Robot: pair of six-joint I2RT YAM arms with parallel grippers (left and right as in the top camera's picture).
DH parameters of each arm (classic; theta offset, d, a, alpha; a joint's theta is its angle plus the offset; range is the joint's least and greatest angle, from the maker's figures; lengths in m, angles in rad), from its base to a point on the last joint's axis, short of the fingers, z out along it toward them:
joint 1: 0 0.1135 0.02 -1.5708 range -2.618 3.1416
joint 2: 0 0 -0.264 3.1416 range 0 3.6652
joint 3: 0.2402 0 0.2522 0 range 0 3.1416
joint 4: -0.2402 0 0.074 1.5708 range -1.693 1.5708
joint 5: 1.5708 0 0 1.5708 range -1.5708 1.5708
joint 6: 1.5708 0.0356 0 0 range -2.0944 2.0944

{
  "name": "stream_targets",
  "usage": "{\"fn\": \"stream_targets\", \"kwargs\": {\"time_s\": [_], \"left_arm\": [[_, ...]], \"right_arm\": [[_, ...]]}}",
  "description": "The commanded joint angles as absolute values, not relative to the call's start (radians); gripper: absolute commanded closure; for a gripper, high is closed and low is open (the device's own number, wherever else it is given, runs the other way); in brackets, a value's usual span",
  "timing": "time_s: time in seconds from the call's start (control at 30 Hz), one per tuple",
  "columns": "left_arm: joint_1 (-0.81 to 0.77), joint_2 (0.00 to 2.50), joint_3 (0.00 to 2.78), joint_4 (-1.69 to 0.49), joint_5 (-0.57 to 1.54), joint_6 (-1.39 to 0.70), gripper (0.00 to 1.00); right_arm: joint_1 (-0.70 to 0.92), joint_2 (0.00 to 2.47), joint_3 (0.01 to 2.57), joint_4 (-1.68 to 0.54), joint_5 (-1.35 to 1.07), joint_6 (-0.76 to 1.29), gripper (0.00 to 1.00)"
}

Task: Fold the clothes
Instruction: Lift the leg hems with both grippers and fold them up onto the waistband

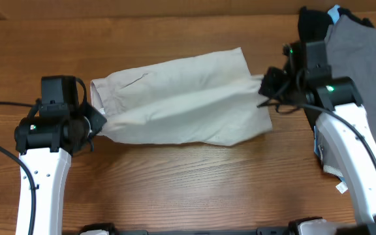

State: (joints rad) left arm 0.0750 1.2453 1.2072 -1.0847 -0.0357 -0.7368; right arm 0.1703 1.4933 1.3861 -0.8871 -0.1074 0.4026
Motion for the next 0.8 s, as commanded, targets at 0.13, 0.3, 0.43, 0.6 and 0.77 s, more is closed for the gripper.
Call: {"fn": "stream_targets", "kwargs": {"time_s": [0.13, 0.3, 0.43, 0.6, 0.77], "left_arm": [[0.091, 1.417, 1.208, -0.886, -0.248, -0.767, 0.96], [0.091, 1.529, 1.208, -0.713, -0.270, -0.768, 0.96], [0.091, 1.583, 1.208, -0.540, -0.270, -0.767, 0.96], [0.091, 1.643, 1.208, -0.361, -0.269, -0.767, 0.96], [0.091, 1.735, 1.208, -0.272, -0.262, -0.767, 0.80]], "right_arm": [[0.131, 1.657, 1.409, -0.607, -0.044, 0.328, 0.96], [0.131, 1.768, 1.409, -0.467, -0.047, 0.329, 0.96], [0.131, 1.842, 1.409, -0.392, -0.044, 0.332, 0.96], [0.131, 1.913, 1.409, -0.300, -0.044, 0.333, 0.96], [0.131, 1.977, 1.409, -0.238, -0.044, 0.333, 0.96]]}}
